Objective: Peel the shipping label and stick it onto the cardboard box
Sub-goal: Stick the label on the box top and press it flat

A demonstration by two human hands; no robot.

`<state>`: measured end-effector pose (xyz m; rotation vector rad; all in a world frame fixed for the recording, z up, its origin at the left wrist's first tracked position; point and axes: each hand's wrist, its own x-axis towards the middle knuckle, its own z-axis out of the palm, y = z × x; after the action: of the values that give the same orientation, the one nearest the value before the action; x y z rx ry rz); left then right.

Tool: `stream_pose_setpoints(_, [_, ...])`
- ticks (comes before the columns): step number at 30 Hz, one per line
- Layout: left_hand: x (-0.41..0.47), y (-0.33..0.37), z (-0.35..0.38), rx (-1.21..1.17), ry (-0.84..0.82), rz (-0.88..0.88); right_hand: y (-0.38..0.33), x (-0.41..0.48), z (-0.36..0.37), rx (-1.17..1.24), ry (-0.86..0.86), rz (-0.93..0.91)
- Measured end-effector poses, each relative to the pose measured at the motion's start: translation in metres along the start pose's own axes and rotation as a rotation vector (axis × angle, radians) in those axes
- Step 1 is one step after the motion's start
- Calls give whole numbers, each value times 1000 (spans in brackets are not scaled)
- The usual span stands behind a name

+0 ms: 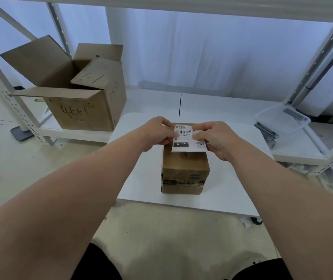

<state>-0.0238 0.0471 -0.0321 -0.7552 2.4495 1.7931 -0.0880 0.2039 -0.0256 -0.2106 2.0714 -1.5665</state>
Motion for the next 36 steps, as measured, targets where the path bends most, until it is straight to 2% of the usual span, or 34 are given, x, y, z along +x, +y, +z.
stream_pose_setpoints(5, [0, -4, -6, 126, 123, 133, 2, 7, 3, 40, 14, 3])
stream_pose_setpoints(9, [4, -7, -9, 127, 159, 155, 1, 14, 8, 27, 12, 10])
stream_pose_setpoints(24, [6, -6, -5, 115, 53, 164, -4, 24, 8, -9, 4, 21])
stream_pose_setpoints(30, [6, -7, -7, 61, 105, 162, -4, 23, 10, 18, -6, 44])
stream_pose_setpoints(36, [7, -9, -9, 112, 115, 199, -3, 24, 12, 32, -4, 43])
